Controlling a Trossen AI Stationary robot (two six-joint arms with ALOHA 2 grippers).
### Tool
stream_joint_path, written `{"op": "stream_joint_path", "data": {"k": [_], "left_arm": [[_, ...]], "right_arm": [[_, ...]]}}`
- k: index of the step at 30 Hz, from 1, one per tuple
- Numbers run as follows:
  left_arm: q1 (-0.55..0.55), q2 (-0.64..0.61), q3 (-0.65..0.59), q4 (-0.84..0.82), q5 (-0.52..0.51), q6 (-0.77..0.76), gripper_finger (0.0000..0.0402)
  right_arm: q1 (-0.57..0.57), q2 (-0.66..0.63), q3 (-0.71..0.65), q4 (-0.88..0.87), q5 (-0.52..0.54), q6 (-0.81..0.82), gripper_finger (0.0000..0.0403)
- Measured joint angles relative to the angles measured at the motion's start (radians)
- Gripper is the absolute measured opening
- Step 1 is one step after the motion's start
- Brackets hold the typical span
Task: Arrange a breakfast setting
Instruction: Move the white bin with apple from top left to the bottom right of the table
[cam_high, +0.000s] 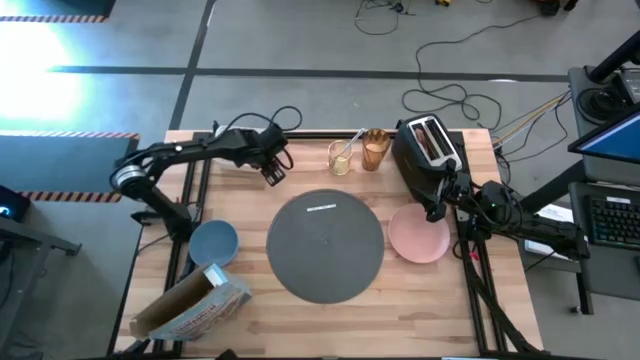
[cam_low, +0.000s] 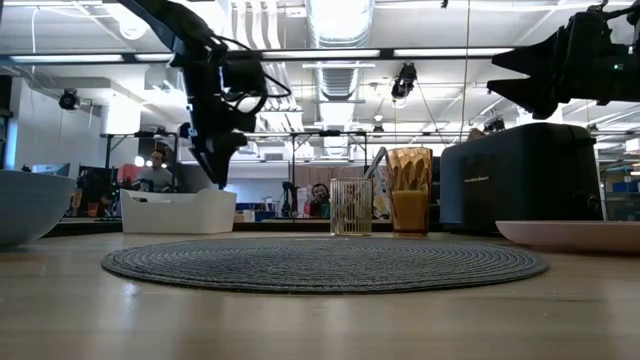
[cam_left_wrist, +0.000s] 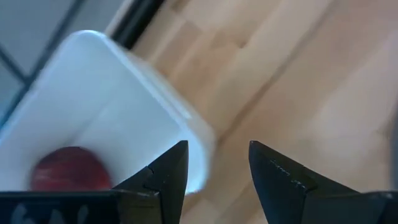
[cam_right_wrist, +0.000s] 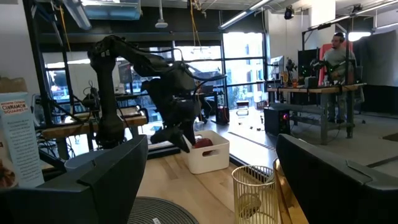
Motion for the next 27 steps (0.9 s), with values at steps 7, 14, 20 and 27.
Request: {"op": "stream_joint_path", "data": {"k": [7, 14, 20, 27], "left_arm": [[0.013, 0.028, 0.001, 0.004, -0.089, -0.082, 0.0153], [0.022, 0.108, 0.0, 0.03, -0.067, -0.132, 0.0152], [0.024, 0.179, 0.015, 0.039, -0.067, -0.138, 0.015], [0.024, 0.21, 0.015, -0.032, -0.066, -0.116, 0.0088]], "right_arm": [[0.0, 0.0, 0.0, 0.0, 0.0, 0.0, 0.0345], [0.0, 0.0, 0.0, 0.0, 0.0, 0.0, 0.0345], [0.0, 0.0, 0.0, 0.0, 0.0, 0.0, 0.0345], [0.0, 0.0, 0.0, 0.0, 0.0, 0.0, 0.0345]]}}
